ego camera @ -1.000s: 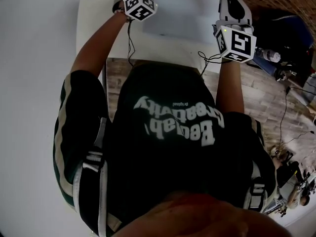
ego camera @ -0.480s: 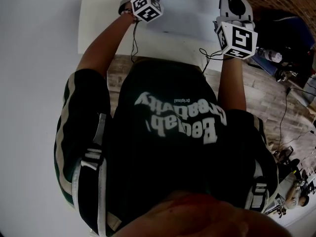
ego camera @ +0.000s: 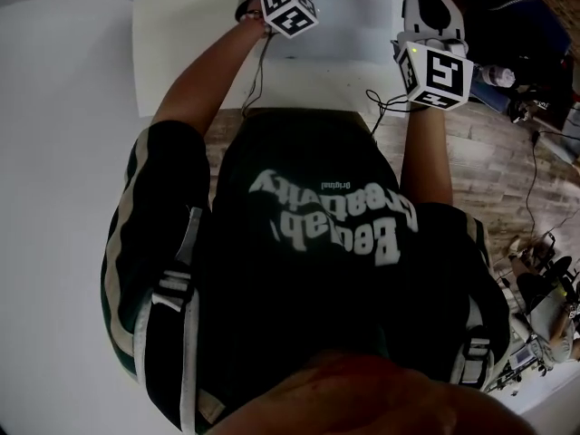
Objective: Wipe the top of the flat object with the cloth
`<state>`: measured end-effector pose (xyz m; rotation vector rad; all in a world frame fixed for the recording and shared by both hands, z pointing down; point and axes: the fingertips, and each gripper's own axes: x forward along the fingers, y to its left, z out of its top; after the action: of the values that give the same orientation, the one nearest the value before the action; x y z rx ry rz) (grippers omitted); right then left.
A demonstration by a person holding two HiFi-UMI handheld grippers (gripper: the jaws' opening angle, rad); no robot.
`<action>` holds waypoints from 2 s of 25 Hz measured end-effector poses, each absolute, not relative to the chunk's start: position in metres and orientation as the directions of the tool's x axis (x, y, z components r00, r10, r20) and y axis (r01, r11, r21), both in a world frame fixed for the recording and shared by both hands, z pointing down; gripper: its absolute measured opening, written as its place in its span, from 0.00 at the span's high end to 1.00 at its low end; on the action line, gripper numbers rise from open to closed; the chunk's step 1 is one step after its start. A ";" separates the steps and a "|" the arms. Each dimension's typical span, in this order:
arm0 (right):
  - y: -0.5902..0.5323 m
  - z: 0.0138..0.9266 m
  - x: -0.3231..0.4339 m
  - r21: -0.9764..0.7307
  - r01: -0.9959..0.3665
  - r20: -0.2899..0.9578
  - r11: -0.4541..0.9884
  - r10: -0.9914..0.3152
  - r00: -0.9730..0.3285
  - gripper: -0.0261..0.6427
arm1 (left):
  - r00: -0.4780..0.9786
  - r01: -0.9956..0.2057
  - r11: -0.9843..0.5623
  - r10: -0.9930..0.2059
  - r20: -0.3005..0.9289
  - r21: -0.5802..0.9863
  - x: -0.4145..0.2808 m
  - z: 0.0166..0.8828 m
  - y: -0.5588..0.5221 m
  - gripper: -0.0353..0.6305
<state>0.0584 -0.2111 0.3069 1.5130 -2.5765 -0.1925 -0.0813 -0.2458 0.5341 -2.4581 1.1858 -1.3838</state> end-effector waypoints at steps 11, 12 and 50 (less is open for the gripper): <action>-0.198 0.316 0.116 0.205 -0.898 0.084 0.390 -0.921 -0.380 0.97 | 0.432 -0.488 -0.788 -0.593 0.680 -0.376 0.031 0.538 -0.251 0.73; -0.196 0.315 0.120 0.207 -0.900 0.085 0.383 -0.924 -0.373 0.97 | 0.441 -0.480 -0.793 -0.587 0.679 -0.374 0.039 0.538 -0.250 0.73; -0.186 0.306 0.125 0.195 -0.906 0.088 0.375 -0.927 -0.365 0.97 | 0.607 -0.377 -0.926 -0.274 0.747 -0.033 0.065 0.515 -0.072 0.73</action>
<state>0.1249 -0.1857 0.3059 1.6518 -2.4488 -0.1676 0.0653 -0.0721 0.5150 -2.9290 0.5962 -1.3253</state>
